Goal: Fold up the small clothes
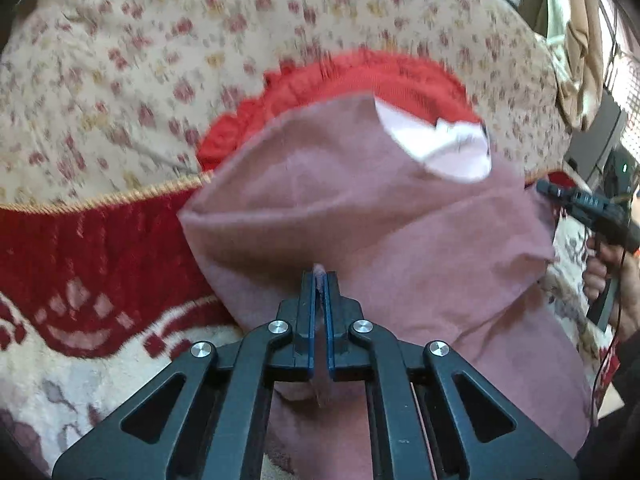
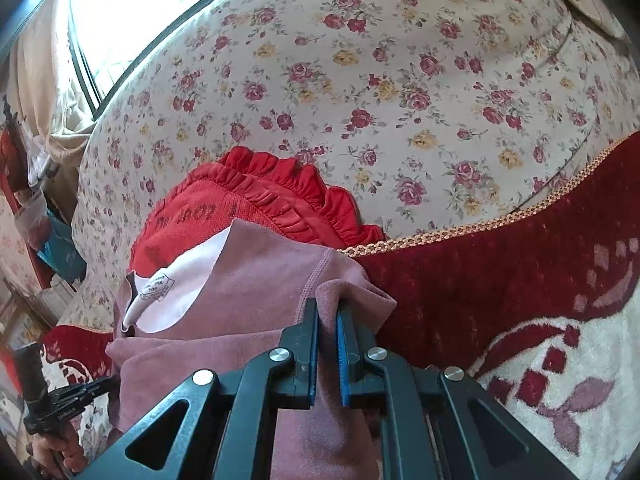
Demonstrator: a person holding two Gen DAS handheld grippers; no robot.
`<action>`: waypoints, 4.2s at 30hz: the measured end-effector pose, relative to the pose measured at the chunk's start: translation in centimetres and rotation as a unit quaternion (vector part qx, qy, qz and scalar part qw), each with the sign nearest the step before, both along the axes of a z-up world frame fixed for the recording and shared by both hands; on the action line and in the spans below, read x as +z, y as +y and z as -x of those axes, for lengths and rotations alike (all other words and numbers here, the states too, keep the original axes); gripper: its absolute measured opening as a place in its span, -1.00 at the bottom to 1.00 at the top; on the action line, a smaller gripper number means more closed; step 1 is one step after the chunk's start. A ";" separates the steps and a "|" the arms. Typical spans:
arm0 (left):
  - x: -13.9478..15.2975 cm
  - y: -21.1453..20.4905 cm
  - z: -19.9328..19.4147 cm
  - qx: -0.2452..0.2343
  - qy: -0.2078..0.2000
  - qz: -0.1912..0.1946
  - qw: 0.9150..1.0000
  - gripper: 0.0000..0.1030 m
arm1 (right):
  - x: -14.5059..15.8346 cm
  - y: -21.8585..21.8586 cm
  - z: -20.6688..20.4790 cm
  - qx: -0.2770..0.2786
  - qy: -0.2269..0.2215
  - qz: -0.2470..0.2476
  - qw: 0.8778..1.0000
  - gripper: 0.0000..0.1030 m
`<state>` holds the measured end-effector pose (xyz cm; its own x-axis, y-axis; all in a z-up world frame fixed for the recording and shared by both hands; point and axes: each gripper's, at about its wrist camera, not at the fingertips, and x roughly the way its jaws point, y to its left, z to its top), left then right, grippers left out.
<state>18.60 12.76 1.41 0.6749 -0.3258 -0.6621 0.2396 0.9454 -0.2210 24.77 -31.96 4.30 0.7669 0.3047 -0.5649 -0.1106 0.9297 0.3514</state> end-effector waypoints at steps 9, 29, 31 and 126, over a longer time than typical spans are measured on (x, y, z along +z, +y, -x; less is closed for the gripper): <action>1.8 3.6 -0.8 0.110 -0.041 -0.005 0.993 -0.96 | 0.0 -1.0 0.2 0.004 0.003 -0.044 0.999 -0.71; 1.1 5.0 0.4 0.202 -0.005 0.010 0.979 -0.92 | 2.1 2.5 5.8 0.127 0.001 0.035 0.991 -0.60; 0.9 2.3 0.6 0.141 -0.010 0.006 0.990 -0.92 | 1.3 5.2 6.6 0.164 0.023 0.085 0.983 -0.60; 6.2 -1.1 14.5 0.119 -0.034 -0.078 0.989 0.85 | 3.4 3.0 24.4 0.011 -0.009 0.144 0.990 -0.34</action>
